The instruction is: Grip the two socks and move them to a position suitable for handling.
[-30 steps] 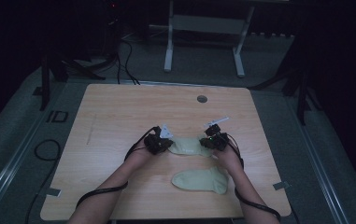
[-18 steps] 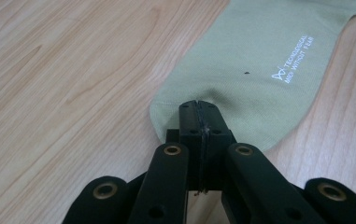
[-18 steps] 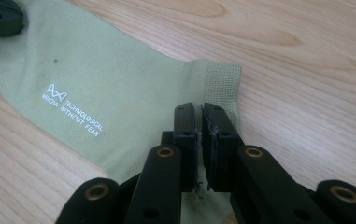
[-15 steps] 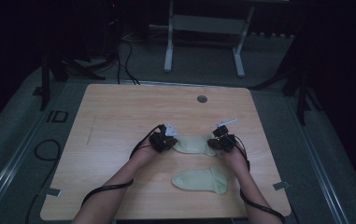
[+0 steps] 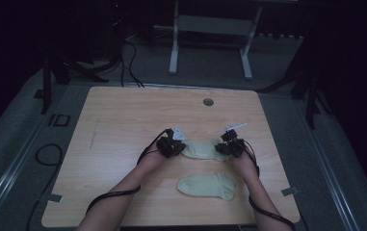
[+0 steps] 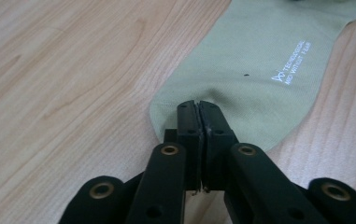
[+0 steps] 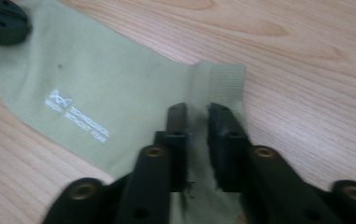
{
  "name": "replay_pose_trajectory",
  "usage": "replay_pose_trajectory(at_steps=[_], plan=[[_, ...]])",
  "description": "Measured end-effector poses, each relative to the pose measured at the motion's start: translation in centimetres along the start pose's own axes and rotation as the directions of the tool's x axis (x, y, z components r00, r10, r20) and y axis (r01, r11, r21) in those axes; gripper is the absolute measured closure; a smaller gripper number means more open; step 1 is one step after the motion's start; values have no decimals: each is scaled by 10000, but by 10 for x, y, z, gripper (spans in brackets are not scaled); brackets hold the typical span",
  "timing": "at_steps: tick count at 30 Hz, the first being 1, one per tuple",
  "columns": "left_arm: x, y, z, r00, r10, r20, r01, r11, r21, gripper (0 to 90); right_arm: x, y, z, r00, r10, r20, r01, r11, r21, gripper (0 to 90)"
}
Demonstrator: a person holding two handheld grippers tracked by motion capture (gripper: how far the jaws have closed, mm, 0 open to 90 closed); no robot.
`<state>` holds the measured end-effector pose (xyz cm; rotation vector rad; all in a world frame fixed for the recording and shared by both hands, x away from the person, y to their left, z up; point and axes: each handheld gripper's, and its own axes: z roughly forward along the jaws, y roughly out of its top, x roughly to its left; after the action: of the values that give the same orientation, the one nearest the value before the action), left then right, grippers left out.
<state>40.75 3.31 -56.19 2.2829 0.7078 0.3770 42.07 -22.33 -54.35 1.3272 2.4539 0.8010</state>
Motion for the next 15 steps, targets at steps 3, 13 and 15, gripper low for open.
replay_pose_trajectory(at_steps=[3, 13, 15], plan=[[-2, 2, -2, 10000, -54, 23, 53, 9999, 140, 727, 2, 1, -1, 9996, 27, -268, -31, 9999, -155, 634], [-6, 6, -19, 9985, -515, 174, 506, 9976, 472, 454, 12, 11, -19, 9991, -347, -240, 334, 9981, -519, 435], [-7, 7, -23, 9985, -531, 159, 525, 9979, 393, 451, 15, 12, -24, 9990, -291, -347, 269, 9977, -627, 443]])
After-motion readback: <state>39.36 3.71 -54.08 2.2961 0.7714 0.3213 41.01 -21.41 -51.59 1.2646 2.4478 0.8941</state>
